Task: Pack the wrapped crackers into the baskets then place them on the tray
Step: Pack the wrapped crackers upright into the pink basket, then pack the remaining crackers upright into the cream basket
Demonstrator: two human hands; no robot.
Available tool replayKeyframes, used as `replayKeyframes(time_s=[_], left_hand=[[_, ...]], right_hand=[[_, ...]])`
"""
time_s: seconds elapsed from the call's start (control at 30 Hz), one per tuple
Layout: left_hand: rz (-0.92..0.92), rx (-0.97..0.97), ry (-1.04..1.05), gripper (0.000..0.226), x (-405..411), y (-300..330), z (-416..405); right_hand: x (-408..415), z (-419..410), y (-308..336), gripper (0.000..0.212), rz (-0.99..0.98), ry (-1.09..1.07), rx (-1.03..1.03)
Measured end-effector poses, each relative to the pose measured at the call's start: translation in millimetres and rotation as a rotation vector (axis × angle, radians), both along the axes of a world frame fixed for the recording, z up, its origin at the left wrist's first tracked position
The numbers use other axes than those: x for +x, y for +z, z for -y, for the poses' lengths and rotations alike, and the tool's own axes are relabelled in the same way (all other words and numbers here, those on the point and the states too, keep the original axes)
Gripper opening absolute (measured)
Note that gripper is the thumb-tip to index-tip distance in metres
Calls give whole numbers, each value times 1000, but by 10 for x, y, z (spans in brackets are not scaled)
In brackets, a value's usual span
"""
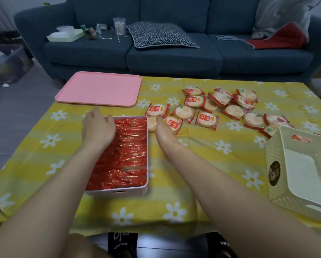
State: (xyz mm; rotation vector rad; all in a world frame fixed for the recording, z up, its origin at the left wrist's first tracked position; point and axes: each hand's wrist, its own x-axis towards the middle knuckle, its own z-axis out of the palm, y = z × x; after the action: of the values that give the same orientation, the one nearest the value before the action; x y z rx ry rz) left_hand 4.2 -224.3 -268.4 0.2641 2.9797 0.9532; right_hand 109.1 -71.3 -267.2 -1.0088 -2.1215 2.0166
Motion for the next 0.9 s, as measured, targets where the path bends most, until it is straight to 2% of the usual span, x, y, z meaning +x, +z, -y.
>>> replayKeyframes(time_s=[0.07,0.17,0.27,0.33,0.4,0.57,0.67,0.77,0.9], left_hand=[[-162,-6,-144,58,223,145,-287],[-159,77,-377,59,639,259,-916],[48,164,-545,53,1121,303,-1552],[240,197,-621,50,1460,315,-1906],[414,206,-655,57,1746,307,-2171],[599,164,-685,63,2274,141,-2668],[651,146,-700,66,2499,38,-2879],[676,143,-725,66,2677,-11,-3032],[676,176,-765,49,2836,2,-3112]], right_hand=[[112,-211,56,50,7,-18,189],[476,-682,138,49,31,-91,449],[918,-1236,151,44,93,-181,793],[1237,-1605,123,45,219,-247,985],[1559,-1940,120,49,384,-290,1092],[2488,-2552,-11,52,690,-379,1102],[2811,-2704,-136,56,830,-453,958],[2920,-2724,-208,55,777,-494,840],[2870,-2691,-195,51,697,-539,862]])
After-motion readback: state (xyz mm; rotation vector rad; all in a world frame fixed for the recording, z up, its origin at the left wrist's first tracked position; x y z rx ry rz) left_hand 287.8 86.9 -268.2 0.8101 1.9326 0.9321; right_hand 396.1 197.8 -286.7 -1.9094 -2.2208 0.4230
